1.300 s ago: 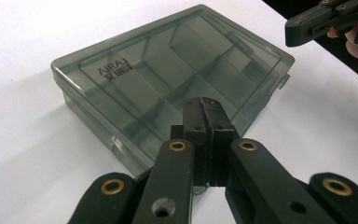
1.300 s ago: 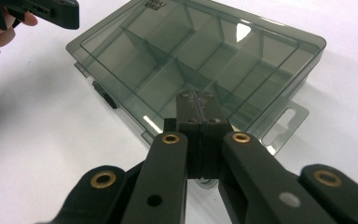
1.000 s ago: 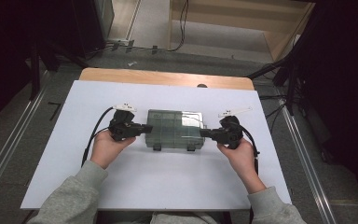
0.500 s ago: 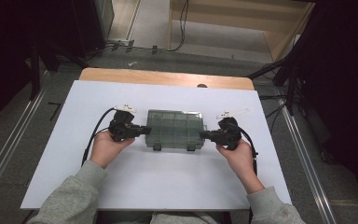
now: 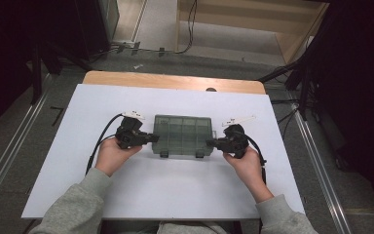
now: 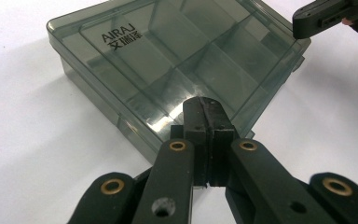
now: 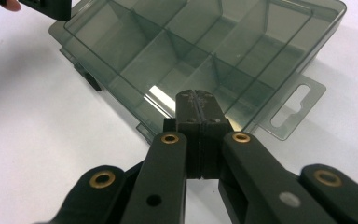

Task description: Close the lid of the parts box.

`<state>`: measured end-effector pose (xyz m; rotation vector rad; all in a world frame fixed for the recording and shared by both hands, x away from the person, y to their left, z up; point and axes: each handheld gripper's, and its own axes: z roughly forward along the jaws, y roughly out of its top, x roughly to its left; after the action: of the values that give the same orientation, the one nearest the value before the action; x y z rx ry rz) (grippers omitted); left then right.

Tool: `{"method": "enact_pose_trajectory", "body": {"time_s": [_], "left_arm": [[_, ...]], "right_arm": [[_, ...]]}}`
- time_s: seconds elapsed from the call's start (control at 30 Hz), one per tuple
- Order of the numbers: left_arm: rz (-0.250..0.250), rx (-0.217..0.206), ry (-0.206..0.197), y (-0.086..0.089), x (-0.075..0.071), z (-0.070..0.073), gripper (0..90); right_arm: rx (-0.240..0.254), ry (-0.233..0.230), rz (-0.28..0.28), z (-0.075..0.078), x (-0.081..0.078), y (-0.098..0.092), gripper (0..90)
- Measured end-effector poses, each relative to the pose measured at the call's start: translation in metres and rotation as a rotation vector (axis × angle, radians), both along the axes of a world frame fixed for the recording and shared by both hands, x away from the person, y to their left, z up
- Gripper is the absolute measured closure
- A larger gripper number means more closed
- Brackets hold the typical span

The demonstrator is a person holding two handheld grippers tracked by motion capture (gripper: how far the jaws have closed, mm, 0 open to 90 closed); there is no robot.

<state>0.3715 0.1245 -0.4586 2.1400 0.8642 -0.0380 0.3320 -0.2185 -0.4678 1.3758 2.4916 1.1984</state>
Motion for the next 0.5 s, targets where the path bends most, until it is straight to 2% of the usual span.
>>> {"method": "enact_pose_trajectory", "body": {"time_s": [0.1, 0.23, 0.3, 0.37, 0.4, 0.43, 0.47, 0.5], "left_arm": [[-0.012, -0.006, 0.002, -0.0010, -0.0009, -0.0008, 89.7], [-0.030, 0.009, -0.027, -0.0065, -0.0055, -0.0020, 89.7], [-0.023, 0.006, -0.025, -0.0067, -0.0065, -0.0024, 89.7], [-0.019, -0.015, -0.020, -0.0042, -0.0064, -0.0042, 89.8], [-0.018, -0.015, -0.017, -0.0032, -0.0061, -0.0047, 89.8], [-0.022, 0.019, -0.005, -0.0043, -0.0060, -0.0062, 89.8], [-0.028, 0.007, -0.018, -0.0048, -0.0074, -0.0081, 89.9], [-0.018, 0.000, -0.018, -0.0049, -0.0080, -0.0087, 89.9]], "right_arm": [[-0.011, -0.015, 0.001, 0.0000, -0.0014, 0.0010, 87.5], [0.016, -0.011, 0.009, -0.0027, -0.0009, -0.0020, 87.7], [0.020, -0.011, 0.007, -0.0031, -0.0014, -0.0024, 87.8], [0.015, -0.015, 0.006, -0.0029, -0.0020, -0.0018, 87.8], [0.014, -0.016, 0.005, -0.0029, -0.0023, -0.0017, 87.8], [0.014, -0.016, 0.005, -0.0030, -0.0024, -0.0017, 87.9], [-0.018, 0.006, 0.009, -0.0041, -0.0017, 0.0000, 87.9], [-0.012, 0.001, 0.009, -0.0056, -0.0025, 0.0005, 87.9]]}}
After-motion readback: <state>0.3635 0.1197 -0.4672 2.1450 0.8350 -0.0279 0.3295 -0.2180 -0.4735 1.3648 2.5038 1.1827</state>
